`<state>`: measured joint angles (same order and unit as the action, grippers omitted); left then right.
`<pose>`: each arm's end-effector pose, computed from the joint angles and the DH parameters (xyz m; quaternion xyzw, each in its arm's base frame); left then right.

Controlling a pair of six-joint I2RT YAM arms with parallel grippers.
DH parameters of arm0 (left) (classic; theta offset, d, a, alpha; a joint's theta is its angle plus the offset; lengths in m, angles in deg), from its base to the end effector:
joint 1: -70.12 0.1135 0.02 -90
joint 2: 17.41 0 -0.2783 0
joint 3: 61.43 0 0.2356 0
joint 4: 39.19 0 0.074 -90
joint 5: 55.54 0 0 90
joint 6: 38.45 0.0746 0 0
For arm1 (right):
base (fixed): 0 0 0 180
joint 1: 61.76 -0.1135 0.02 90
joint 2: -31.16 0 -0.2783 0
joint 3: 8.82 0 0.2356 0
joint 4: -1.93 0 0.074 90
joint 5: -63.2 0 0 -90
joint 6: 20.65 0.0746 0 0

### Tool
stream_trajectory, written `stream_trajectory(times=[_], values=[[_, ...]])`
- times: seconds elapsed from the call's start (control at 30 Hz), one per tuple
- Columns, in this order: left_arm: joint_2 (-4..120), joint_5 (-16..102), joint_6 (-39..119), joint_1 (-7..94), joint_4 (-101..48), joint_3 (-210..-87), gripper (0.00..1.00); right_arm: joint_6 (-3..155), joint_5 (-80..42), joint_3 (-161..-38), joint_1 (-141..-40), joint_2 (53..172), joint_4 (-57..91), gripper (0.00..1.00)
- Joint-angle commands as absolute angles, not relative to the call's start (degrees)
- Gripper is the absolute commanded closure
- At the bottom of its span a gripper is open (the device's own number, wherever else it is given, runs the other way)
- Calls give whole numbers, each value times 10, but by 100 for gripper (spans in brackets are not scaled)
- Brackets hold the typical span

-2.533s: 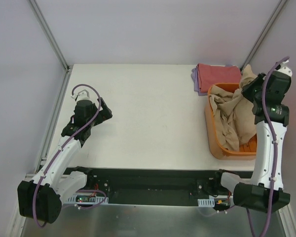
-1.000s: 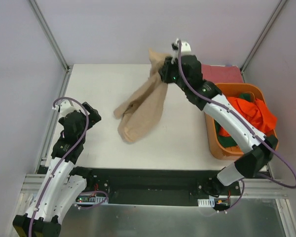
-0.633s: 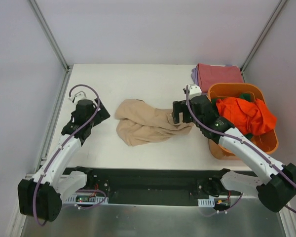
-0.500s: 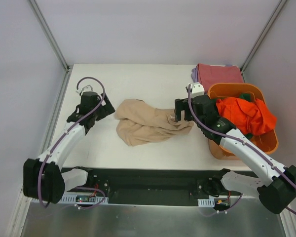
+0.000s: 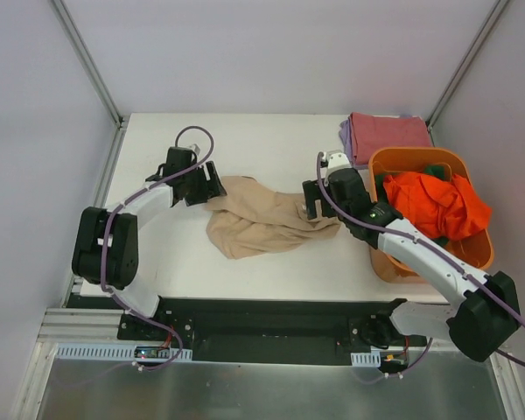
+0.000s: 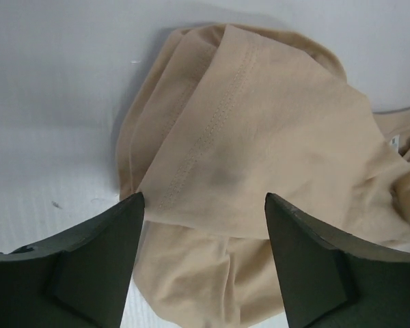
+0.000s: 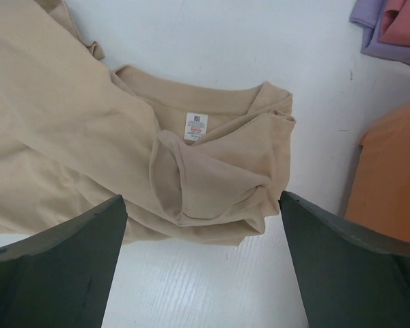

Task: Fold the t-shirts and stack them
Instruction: Flatten out the tshirt

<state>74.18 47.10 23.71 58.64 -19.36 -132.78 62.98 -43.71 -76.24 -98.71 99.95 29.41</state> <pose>0.3506 -0.0879 0.2157 -0.0822 0.8985 -0.2351 0.3615 0.2385 0.1523 0.2972 -0.2448 0.8191 0.0106 0.5187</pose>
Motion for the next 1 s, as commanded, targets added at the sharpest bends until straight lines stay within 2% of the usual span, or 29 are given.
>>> stream_trajectory(times=[0.0, 0.07, 0.2, 0.3, 0.37, 0.47, 0.6, 0.73, 0.83, 0.97], values=[[763, 543, 261, 593, -239, -1349, 36, 598, -383, -775, -994, 1023, 290, 4], [779, 534, 262, 593, -239, -1354, 52, 577, -380, -785, -1003, 1044, 291, 4], [800, 545, 271, 593, -238, -1361, 72, 555, -422, -821, -1013, 1085, 319, 4], [802, 541, 272, 594, -238, -1360, 92, 544, -431, -839, -1014, 1101, 332, 4], [795, 536, 269, 594, -237, -1357, 100, 531, -425, -844, -1014, 1106, 332, 4], [775, 532, 268, 594, -237, -1346, 100, 481, -417, -855, -1018, 1118, 332, 4], [748, 521, 268, 594, -236, -1328, 100, 326, -398, -882, -1038, 1145, 372, 2], [729, 511, 268, 594, -229, -1312, 100, 264, -416, -936, -1038, 1194, 417, 1], [722, 500, 268, 594, -223, -1308, 100, 255, -432, -978, -1037, 1237, 456, 9], [715, 486, 268, 594, -218, -1306, 100, 272, -446, -999, -1026, 1279, 479, 12]])
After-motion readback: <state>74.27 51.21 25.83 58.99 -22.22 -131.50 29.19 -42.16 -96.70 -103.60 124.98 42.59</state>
